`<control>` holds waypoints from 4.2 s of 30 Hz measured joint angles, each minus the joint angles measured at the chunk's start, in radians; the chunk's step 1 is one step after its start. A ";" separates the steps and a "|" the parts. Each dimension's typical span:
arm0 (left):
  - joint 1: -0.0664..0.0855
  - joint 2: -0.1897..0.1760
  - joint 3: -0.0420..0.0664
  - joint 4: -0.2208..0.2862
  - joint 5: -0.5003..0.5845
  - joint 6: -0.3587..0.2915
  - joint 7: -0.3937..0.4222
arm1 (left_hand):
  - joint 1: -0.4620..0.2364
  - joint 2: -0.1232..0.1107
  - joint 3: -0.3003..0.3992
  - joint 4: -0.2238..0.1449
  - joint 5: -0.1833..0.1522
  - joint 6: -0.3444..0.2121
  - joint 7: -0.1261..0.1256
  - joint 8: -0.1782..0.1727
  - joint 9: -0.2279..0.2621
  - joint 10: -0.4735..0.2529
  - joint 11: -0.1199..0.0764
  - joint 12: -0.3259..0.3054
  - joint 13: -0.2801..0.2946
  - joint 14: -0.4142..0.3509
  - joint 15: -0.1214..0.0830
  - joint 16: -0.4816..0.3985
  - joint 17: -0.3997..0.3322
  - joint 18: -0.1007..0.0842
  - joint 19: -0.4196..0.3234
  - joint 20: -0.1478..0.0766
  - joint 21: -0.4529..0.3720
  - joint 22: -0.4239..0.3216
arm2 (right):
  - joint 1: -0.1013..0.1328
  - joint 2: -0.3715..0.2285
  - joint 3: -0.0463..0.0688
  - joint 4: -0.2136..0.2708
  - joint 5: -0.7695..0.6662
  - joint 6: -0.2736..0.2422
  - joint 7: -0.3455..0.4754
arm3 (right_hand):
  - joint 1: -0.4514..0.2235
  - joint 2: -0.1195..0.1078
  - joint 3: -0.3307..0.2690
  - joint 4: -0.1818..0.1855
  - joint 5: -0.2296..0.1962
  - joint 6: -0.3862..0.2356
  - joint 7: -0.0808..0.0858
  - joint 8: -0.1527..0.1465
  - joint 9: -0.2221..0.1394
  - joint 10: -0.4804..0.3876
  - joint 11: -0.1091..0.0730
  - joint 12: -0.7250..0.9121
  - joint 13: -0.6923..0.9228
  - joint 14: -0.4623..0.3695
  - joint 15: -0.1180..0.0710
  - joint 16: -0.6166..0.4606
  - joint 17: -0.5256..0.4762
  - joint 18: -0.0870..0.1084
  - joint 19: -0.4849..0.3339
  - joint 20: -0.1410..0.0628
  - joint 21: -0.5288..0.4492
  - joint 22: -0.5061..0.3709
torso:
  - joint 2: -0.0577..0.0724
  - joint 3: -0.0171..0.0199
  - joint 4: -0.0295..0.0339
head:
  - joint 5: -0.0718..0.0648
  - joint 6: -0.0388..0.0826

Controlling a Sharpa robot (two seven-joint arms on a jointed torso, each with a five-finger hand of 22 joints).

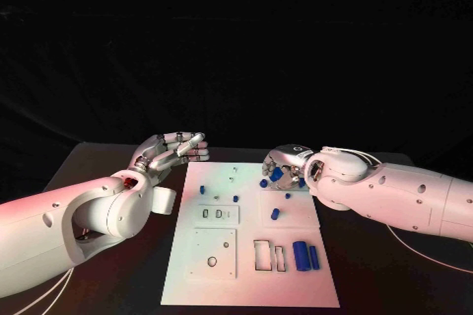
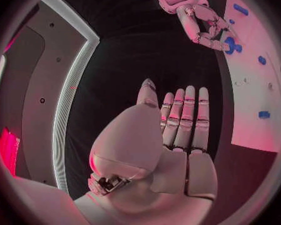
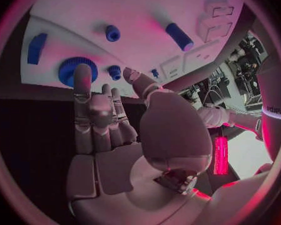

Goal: Assemble the parts on the task board

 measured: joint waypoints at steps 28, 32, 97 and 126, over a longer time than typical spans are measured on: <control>0.007 -0.006 0.001 0.001 -0.001 0.011 -0.016 | 0.004 0.004 -0.011 0.006 0.000 0.000 0.000 0.000 0.000 0.000 0.000 -0.009 0.000 0.000 0.000 -0.012 0.000 0.000 0.003 0.003 0.000 0.000 | -0.006 0.022 0.000 -0.025 -0.012 -0.002 -0.010 | 0.014 0.007 0.096 0.048 -0.045 0.013 -0.006 -0.009 0.040 0.023 -0.006 0.015 0.011 0.022 -0.002 0.232 0.209 -0.032 0.061 0.007 0.359 0.440 | 0.026 0.0000 0.0031 | 0.004 0.005; 0.008 -0.006 0.001 0.001 -0.001 0.012 -0.018 | 0.004 0.004 -0.011 0.006 0.000 0.000 0.000 0.000 0.000 0.000 0.000 -0.009 0.000 0.000 0.000 -0.012 0.000 0.000 0.003 0.003 0.000 -0.001 | -0.006 0.022 0.000 -0.024 -0.010 -0.004 -0.009 | 0.014 0.007 0.104 0.051 -0.045 0.013 -0.006 -0.009 0.044 0.030 -0.007 0.015 0.013 0.022 -0.002 0.240 0.216 -0.032 0.068 0.007 0.374 0.459 | 0.029 -0.0006 0.0031 | 0.004 0.005; 0.015 -0.002 0.001 -0.013 -0.002 0.014 -0.041 | 0.008 0.008 -0.022 0.005 -0.004 0.000 0.000 0.000 -0.001 0.000 0.000 -0.023 0.000 0.000 0.000 -0.016 0.001 0.000 0.007 0.000 0.000 -0.004 | -0.004 0.230 0.012 -0.166 -0.004 -0.254 -0.088 | 0.055 0.034 0.253 0.084 -0.158 0.071 -0.051 0.079 0.112 0.148 -0.051 0.051 0.078 0.027 -0.037 0.294 0.244 -0.063 0.127 -0.027 0.503 0.643 | 0.052 -0.0047 0.0063 | 0.007 0.030; 0.031 0.004 0.001 -0.018 -0.001 0.014 -0.046 | 0.008 0.008 -0.030 0.003 -0.004 0.000 0.000 0.000 -0.001 0.000 0.000 -0.032 0.000 -0.007 0.007 -0.027 0.002 0.000 0.007 0.000 0.000 -0.008 | -0.008 0.266 0.009 -0.206 0.004 -0.218 -0.090 | 0.028 0.004 0.267 0.098 -0.149 0.048 -0.042 0.080 0.206 0.138 -0.041 0.038 0.088 0.027 -0.036 0.290 0.222 -0.063 0.120 -0.020 0.498 0.632 | 0.057 -0.0062 0.0059 | 0.010 0.020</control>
